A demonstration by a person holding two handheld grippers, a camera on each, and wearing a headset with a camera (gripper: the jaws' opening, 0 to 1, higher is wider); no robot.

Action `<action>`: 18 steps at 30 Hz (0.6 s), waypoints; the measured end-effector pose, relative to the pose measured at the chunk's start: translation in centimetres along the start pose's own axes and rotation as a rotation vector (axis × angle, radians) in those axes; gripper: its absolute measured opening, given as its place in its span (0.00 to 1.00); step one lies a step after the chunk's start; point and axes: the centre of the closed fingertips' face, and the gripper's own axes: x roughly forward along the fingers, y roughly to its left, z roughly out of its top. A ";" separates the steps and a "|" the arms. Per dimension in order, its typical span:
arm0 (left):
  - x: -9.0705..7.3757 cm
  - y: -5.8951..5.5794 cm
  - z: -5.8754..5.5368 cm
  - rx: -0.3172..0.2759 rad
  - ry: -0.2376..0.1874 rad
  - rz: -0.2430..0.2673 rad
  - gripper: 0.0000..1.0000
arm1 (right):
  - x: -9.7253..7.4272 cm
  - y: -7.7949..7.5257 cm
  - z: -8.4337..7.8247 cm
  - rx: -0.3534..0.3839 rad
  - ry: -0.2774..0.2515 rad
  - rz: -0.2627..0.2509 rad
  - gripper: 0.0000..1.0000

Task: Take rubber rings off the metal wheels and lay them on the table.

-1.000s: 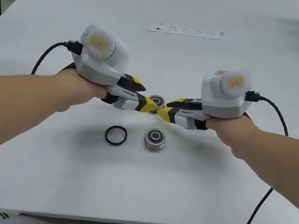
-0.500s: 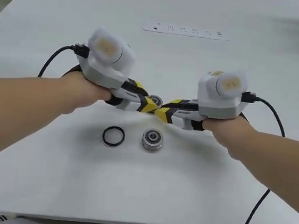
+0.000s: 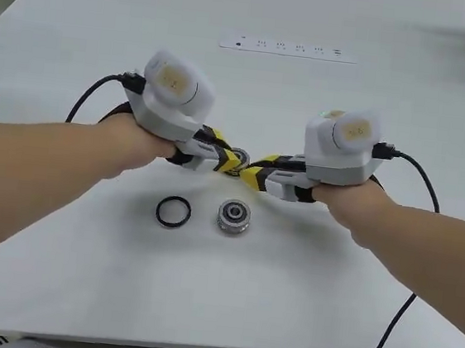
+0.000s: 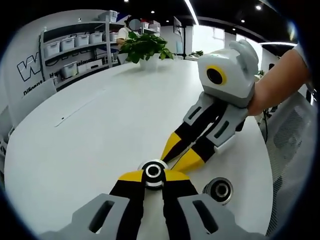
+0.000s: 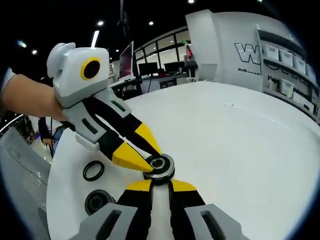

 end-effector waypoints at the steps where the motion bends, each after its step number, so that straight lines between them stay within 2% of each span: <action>1: 0.0 0.0 0.0 -0.002 -0.001 0.002 0.08 | 0.0 0.0 0.0 0.002 0.000 0.000 0.09; 12: 0.0 0.0 0.1 -0.003 -0.007 0.008 0.07 | -0.1 -0.2 -0.3 0.043 0.000 -0.007 0.00; 18: 0.0 -0.1 0.1 0.002 -0.002 0.015 0.07 | -0.1 -0.4 -0.3 0.119 0.000 -0.022 0.00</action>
